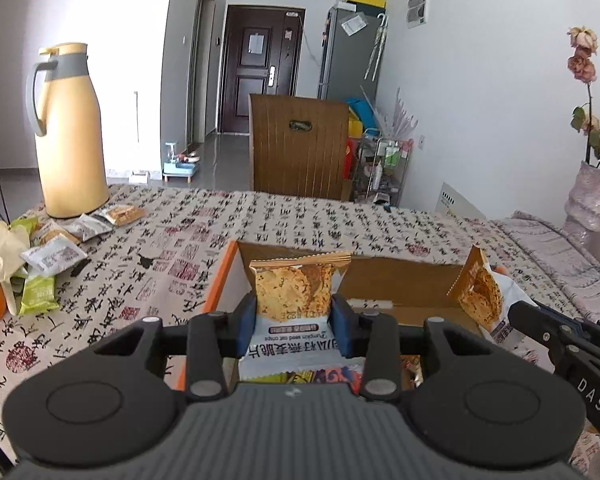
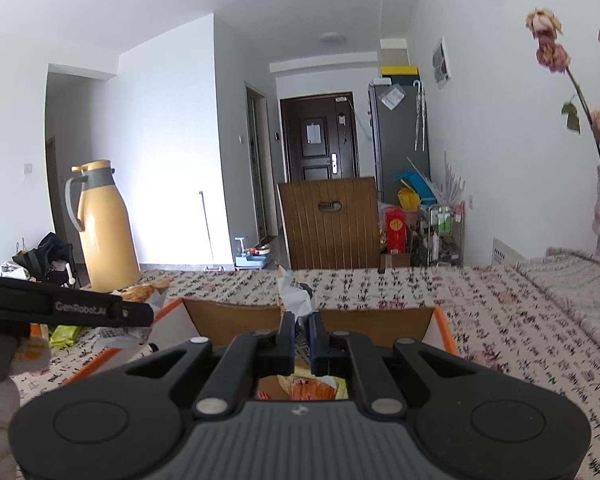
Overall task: Organize snacks
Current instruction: 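Lower both packets into the box and open both grippers, then move both grippers back from the box to the snack pile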
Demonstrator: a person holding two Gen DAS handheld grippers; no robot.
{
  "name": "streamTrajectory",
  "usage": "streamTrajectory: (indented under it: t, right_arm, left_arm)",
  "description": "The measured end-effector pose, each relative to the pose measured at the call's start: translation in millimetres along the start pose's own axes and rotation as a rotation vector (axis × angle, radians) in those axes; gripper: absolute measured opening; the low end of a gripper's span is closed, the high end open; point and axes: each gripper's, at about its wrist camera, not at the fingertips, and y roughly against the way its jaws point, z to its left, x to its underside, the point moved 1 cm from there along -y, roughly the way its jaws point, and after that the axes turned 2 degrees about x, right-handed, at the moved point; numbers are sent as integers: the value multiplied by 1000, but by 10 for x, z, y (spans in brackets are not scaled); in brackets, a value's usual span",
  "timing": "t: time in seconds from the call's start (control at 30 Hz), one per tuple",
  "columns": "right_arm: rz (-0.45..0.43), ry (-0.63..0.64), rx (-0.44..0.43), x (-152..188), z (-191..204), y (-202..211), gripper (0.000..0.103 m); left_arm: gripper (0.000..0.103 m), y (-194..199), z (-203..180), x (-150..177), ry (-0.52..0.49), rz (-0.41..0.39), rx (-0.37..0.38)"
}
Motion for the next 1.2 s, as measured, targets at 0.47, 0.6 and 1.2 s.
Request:
streamTrajectory:
  t: [0.47,0.6,1.2]
  right_arm:
    - [77,-40,13,127,-117,-131,19]
    - [64,-50,29,125,-132,-100,75]
    - [38,-43,34,88,-99,-15,103]
  left_arm:
    - [89,4,22,100,8,-21,-41]
    - [103,36,38,86,15,-36,-62]
    - [103,106,60,51,46,-42,-54]
